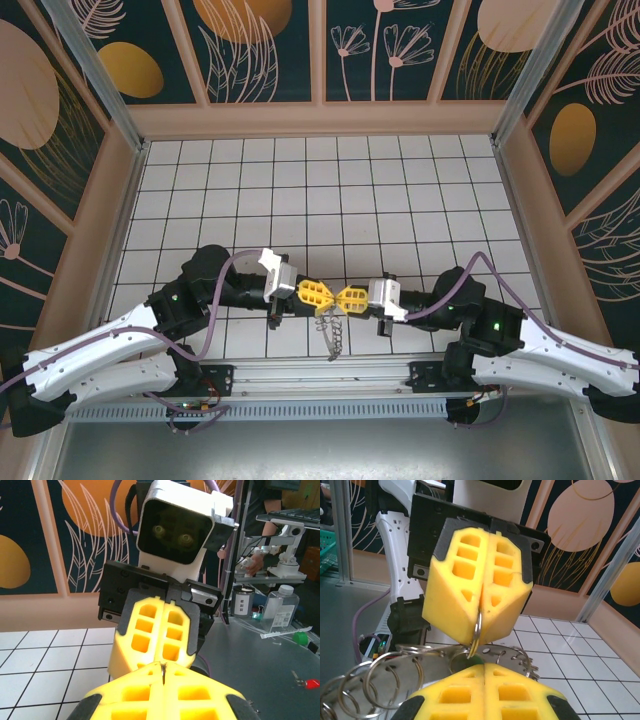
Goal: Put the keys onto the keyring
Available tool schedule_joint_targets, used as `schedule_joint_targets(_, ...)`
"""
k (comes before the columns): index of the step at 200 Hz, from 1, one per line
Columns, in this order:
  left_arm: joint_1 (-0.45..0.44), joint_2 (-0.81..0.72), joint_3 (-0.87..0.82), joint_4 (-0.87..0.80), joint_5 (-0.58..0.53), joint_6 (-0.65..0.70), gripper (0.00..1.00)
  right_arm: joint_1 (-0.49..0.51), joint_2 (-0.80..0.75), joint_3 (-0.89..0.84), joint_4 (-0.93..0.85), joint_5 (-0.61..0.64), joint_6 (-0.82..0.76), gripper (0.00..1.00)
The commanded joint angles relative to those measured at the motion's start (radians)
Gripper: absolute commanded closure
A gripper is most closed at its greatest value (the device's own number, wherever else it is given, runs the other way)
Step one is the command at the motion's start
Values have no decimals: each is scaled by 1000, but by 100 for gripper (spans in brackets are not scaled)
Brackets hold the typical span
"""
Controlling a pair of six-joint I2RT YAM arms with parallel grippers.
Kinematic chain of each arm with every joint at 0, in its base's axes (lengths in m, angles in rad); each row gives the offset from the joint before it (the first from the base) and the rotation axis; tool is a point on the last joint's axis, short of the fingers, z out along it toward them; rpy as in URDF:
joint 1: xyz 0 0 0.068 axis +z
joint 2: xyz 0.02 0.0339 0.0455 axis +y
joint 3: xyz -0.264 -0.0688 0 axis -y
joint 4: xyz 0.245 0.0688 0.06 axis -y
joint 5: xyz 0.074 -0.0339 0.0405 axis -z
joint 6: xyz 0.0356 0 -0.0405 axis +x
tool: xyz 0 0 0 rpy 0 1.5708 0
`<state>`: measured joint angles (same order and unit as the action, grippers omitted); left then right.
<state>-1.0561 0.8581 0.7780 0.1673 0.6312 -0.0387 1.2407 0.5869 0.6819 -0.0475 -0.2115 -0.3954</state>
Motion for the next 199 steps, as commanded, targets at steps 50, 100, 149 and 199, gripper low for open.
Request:
schedule_joint_targets(50,-3,1,11,23,-8,24,100,4,29,11,29,-19,-16,100)
schedule_joint_targets(100,-4,-22,21,13,-1,26,100,4,-26,-19,37,-26,13,81)
schedule_joint_targets(149,-4,-27,30,8,7,25,100,5,-42,-42,42,-37,38,75)
schedule_joint_targets(199,-3,-24,32,24,12,21,100,6,-31,-57,46,-40,57,70)
